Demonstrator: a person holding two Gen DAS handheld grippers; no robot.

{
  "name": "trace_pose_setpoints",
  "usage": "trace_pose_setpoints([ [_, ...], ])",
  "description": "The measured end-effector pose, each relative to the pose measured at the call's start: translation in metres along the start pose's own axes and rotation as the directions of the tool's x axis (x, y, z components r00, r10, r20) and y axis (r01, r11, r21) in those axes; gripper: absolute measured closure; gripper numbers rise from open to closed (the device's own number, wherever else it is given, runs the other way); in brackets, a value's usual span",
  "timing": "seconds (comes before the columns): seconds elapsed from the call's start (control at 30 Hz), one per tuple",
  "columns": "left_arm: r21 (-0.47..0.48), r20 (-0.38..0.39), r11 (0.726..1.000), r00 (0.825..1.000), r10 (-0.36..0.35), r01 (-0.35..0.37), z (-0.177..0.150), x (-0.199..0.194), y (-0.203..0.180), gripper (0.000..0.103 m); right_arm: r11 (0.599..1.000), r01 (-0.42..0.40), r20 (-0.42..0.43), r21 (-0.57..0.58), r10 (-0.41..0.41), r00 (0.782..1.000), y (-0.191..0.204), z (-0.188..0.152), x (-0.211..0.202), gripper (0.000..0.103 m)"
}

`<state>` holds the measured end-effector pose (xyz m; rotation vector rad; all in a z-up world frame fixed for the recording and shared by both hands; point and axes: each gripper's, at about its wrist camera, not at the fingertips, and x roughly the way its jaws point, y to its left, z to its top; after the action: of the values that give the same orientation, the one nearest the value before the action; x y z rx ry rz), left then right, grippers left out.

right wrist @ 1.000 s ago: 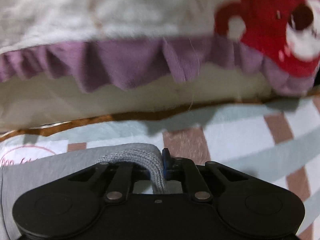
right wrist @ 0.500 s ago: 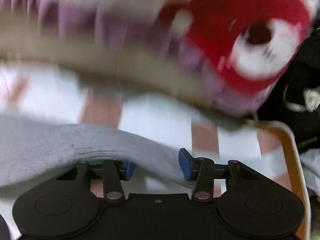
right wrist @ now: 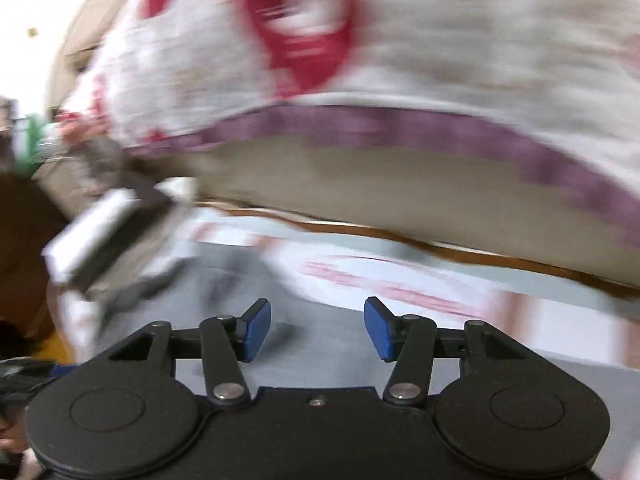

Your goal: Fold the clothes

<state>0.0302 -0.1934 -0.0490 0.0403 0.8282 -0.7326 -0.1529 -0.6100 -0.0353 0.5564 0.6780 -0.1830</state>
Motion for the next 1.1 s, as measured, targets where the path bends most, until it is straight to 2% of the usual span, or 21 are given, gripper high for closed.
trace_pose_setpoints([
  [0.07,0.005,0.024,0.991,0.991,0.134,-0.134,0.001,-0.002,0.031,0.058,0.993,-0.111,-0.027,0.037,0.112,0.993,0.039,0.012,0.034,0.046],
  [0.1,0.005,0.032,0.981,0.981,0.192,-0.192,0.001,-0.001,0.046,0.058,0.981,-0.177,-0.044,0.083,0.181,0.982,0.056,0.018,0.051,0.046],
  [0.2,0.019,0.047,0.958,0.957,0.285,-0.287,0.003,0.011,0.078,0.058,0.9,-0.383,-0.05,0.209,0.401,0.915,0.096,0.033,0.09,0.045],
  [0.27,0.052,0.047,0.95,0.951,0.307,-0.309,0.005,0.027,0.094,0.057,0.91,-0.367,-0.038,0.192,0.381,0.924,0.112,0.027,0.106,0.039],
  [0.33,0.081,0.027,0.948,0.951,0.307,-0.308,0.004,0.05,0.101,0.057,0.926,-0.339,-0.029,0.168,0.348,0.937,0.126,0.02,0.121,0.038],
  [0.4,0.135,-0.011,0.938,0.946,0.325,-0.32,0.003,0.073,0.105,0.057,0.978,-0.19,-0.049,0.087,0.194,0.98,0.119,0.001,0.136,0.038],
  [0.43,0.162,-0.029,0.931,0.941,0.336,-0.327,0.003,0.085,0.105,0.065,0.995,-0.098,-0.061,0.03,0.1,0.993,0.112,-0.012,0.144,0.038],
  [0.47,0.176,-0.035,0.921,0.933,0.359,-0.348,0.002,0.096,0.105,0.088,1.0,-0.013,-0.069,-0.024,0.011,0.998,0.105,-0.023,0.15,0.038],
  [0.5,0.185,-0.04,0.91,0.922,0.385,-0.372,0.003,0.106,0.108,0.097,0.997,0.046,-0.077,-0.064,-0.051,0.996,0.096,-0.03,0.155,0.038],
  [0.57,0.195,-0.013,0.885,0.901,0.433,-0.422,0.005,0.116,0.112,0.099,0.981,0.147,-0.085,-0.126,-0.159,0.984,0.077,-0.043,0.164,0.039],
  [0.63,0.189,0.02,0.862,0.88,0.475,-0.47,0.01,0.123,0.115,0.099,0.995,0.101,-0.101,-0.019,-0.102,0.99,0.056,-0.044,0.168,0.039],
  [0.67,0.17,0.032,0.86,0.875,0.483,-0.481,0.014,0.122,0.117,0.099,0.997,0.072,-0.108,0.015,-0.07,0.992,0.052,-0.043,0.17,0.039],
  [0.73,0.134,0.063,0.855,0.865,0.498,-0.501,0.023,0.118,0.12,0.099,0.997,0.067,-0.108,-0.034,-0.07,0.992,0.056,-0.045,0.18,0.039],
  [0.8,0.134,0.12,0.834,0.844,0.523,-0.536,0.035,0.111,0.118,0.099,0.994,0.066,-0.108,-0.085,-0.075,0.991,0.06,-0.047,0.19,0.038],
  [0.9,0.198,0.24,0.767,0.789,0.566,-0.611,0.053,0.103,0.106,0.099,0.988,0.117,-0.114,-0.105,-0.128,0.985,0.056,-0.054,0.207,0.038],
  [0.93,0.217,0.278,0.742,0.768,0.577,-0.635,0.058,0.1,0.1,0.099,0.989,0.123,-0.118,-0.084,-0.133,0.984,0.047,-0.055,0.206,0.038],
  [1.03,0.223,0.369,0.688,0.713,0.596,-0.69,0.08,0.091,0.092,0.099,0.992,0.119,-0.101,-0.045,-0.123,0.987,0.035,-0.061,0.214,0.036],
  [1.1,0.183,0.382,0.691,0.698,0.606,-0.7,0.1,0.083,0.095,0.099,0.991,0.105,-0.069,-0.08,-0.111,0.991,0.035,-0.06,0.216,0.04],
])
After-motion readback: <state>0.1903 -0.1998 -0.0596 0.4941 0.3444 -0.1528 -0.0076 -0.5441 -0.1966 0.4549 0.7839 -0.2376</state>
